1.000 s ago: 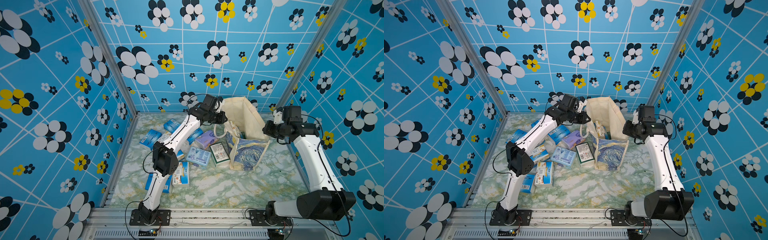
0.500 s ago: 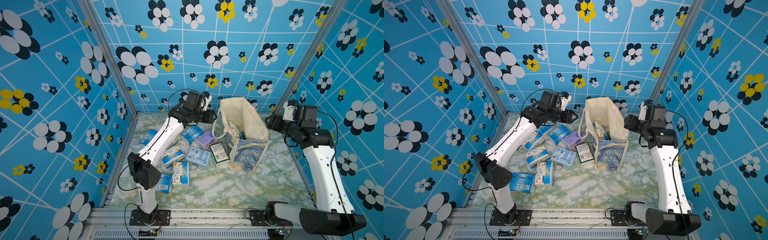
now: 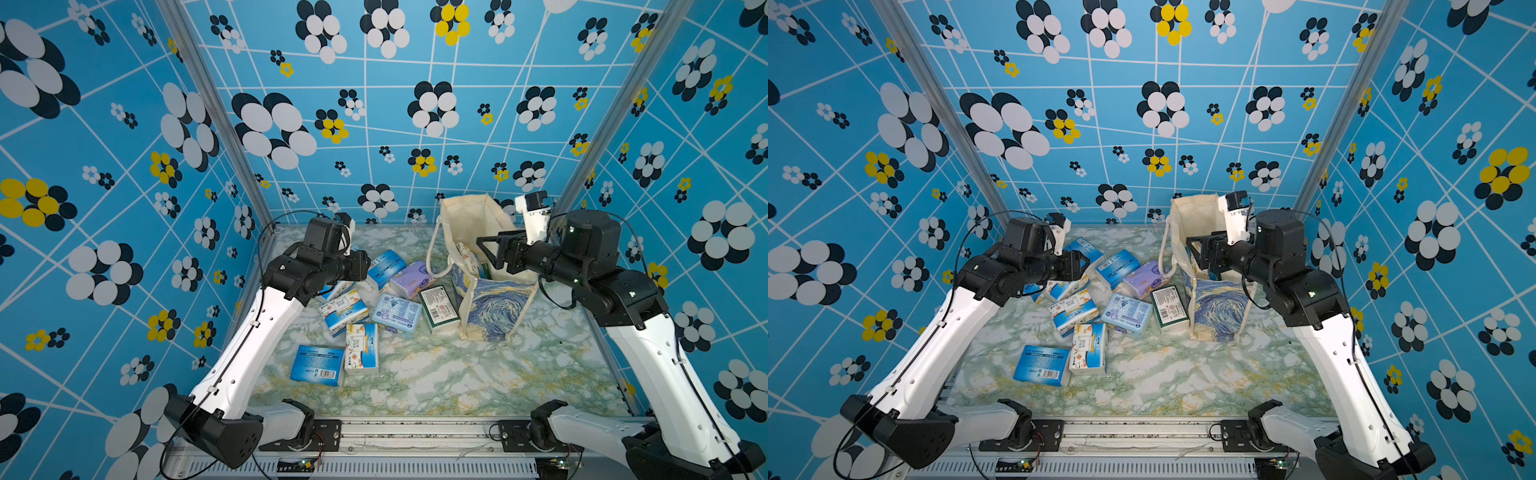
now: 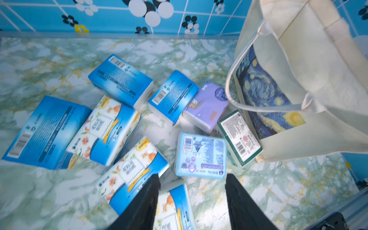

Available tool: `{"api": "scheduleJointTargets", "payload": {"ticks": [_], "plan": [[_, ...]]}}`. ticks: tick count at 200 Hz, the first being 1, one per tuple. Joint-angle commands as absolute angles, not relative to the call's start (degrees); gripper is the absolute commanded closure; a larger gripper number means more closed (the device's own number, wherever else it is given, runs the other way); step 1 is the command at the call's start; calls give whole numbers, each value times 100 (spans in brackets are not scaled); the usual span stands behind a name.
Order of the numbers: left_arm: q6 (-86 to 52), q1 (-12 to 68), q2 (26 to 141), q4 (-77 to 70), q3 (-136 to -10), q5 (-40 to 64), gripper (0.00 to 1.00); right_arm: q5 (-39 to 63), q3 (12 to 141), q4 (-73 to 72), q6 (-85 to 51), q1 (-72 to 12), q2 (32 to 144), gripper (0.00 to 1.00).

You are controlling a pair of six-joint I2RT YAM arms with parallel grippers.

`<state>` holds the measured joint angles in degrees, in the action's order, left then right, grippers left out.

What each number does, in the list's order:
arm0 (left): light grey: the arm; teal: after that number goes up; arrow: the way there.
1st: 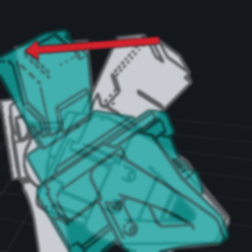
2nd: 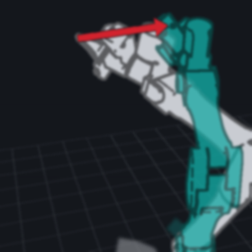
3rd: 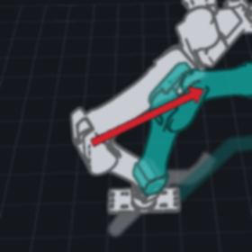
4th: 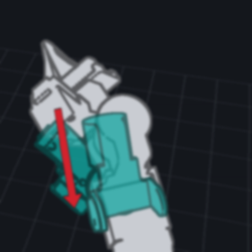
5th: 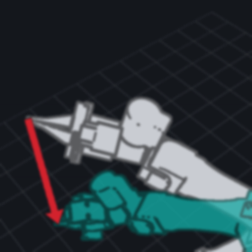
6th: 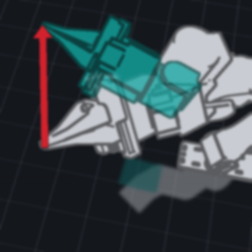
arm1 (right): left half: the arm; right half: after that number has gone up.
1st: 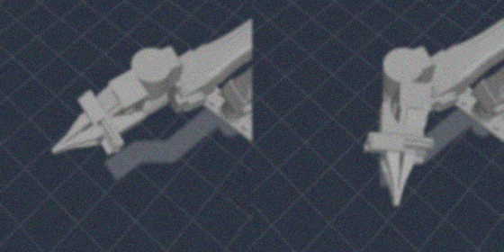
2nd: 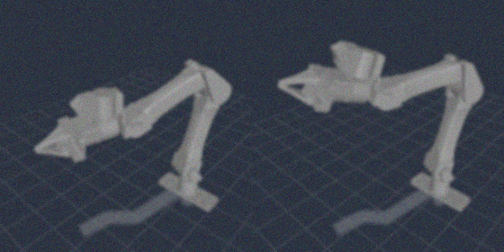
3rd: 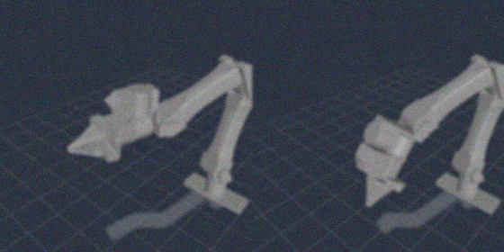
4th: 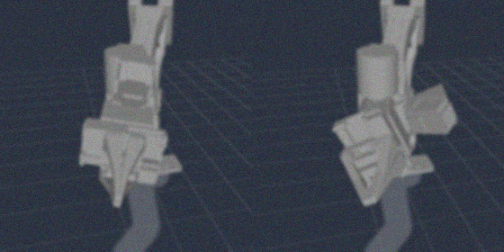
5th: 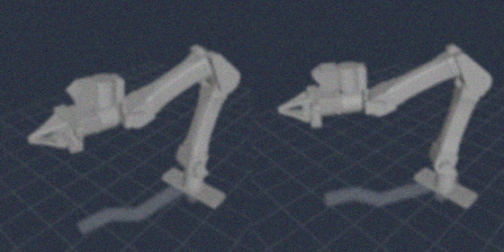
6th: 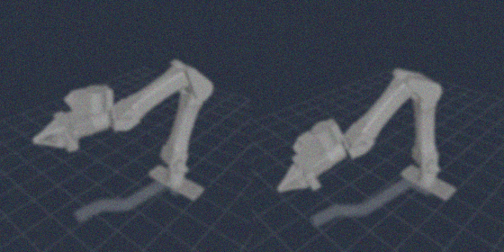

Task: Put tissues into the canvas bag
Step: Pick up the pack of facial tissues from the center of the board.

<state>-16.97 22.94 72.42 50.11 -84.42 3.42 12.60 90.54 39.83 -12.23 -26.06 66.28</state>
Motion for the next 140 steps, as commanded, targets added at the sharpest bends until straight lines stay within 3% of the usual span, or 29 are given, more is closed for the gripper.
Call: {"api": "scheduleJointTargets", "payload": {"ticks": [1,24,65,100,129,140], "plan": [[-1874,2254,6653,5927,-7957,-128,39,1261,8653,3998,-1572,-3288,6700,27],[-2233,2193,6033,6054,-7362,-49,35,1093,8255,3951,-2051,-4126,6849,27],[-2714,2243,5605,6591,-6609,591,37,638,7687,3948,-2814,-5251,7106,26],[-3089,2451,5214,6708,-6076,707,22,318,7126,3661,-3208,-5447,7096,25],[-3519,2809,5168,6345,-5555,811,0,163,7117,3569,-3023,-5447,6979,24],[-3679,2953,5192,6136,-5387,750,1,141,7175,3577,-2931,-5445,6992,24]]}}
